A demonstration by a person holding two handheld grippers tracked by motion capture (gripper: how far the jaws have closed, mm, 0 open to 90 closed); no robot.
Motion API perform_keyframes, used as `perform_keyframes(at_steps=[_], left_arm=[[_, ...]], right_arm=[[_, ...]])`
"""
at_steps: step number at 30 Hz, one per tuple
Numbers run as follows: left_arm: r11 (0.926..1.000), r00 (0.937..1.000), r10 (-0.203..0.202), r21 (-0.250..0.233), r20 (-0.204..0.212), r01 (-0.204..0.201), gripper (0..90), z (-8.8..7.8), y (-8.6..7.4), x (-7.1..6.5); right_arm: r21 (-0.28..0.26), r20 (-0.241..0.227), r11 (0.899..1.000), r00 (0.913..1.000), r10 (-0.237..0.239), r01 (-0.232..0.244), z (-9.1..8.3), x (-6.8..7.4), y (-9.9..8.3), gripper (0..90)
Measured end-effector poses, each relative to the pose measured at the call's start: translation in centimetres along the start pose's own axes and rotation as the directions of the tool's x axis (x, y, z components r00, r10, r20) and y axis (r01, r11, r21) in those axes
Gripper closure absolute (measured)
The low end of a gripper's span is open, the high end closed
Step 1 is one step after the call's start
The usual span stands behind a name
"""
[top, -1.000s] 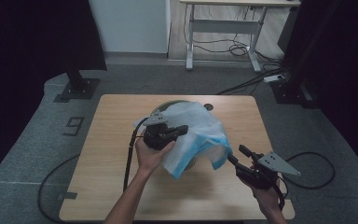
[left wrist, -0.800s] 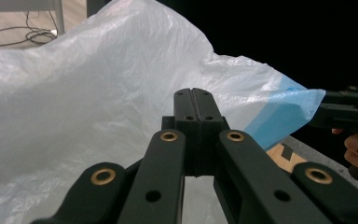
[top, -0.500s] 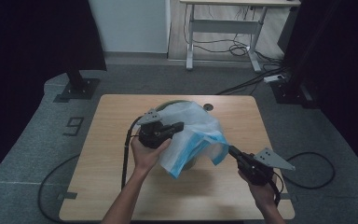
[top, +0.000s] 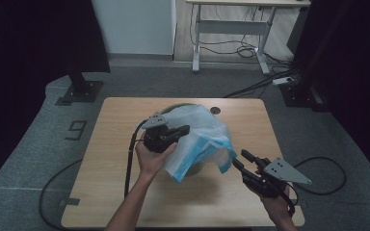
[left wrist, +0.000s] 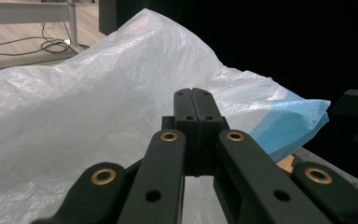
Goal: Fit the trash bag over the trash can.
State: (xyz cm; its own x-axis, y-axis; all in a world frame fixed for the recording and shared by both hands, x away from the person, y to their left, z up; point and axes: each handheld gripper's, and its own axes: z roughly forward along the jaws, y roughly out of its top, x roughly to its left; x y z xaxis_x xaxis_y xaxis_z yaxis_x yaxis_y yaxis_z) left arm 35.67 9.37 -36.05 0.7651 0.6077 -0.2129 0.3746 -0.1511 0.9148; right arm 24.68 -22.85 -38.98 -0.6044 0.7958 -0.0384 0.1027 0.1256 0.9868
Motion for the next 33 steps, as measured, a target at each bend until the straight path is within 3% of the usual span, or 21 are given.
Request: perform_keyframes(at_steps=[4, 11, 24, 25, 33], left_arm=[[1.0, 1.0, 0.0, 0.006, 0.002, 0.0, 89.9, 0.1, 0.0, -0.1], [1.0, 1.0, 0.004, 0.001, -0.005, -0.004, 89.9, 0.2, -0.1, -0.3], [0.9998, 0.9998, 0.02, 0.006, -0.002, -0.02, 89.9, 0.3, -0.2, -0.7], [0.9998, 0.9998, 0.019, 0.006, -0.003, -0.019, 89.9, 0.3, -0.2, -0.7], [0.9999, 0.9999, 0.014, 0.005, 0.006, -0.014, 89.9, 0.2, -0.3, -0.5]], right_arm=[[-0.002, -0.024, 1.0, 0.9996, 0.014, -0.014, 0.1, 0.3, 0.4, 57.1], [0.027, -0.067, 0.999, 0.9974, 0.025, -0.023, 2.4, 1.0, 0.2, 56.6], [0.072, 0.047, 0.997, 0.9987, 0.021, -0.024, 6.1, 0.4, 0.0, 50.9], [0.085, 0.072, 0.996, 0.9971, 0.021, -0.027, 6.6, 0.3, -0.2, 50.1], [0.1, 0.067, 0.991, 0.9944, 0.081, -0.088, 8.0, -0.2, -1.3, 50.9]])
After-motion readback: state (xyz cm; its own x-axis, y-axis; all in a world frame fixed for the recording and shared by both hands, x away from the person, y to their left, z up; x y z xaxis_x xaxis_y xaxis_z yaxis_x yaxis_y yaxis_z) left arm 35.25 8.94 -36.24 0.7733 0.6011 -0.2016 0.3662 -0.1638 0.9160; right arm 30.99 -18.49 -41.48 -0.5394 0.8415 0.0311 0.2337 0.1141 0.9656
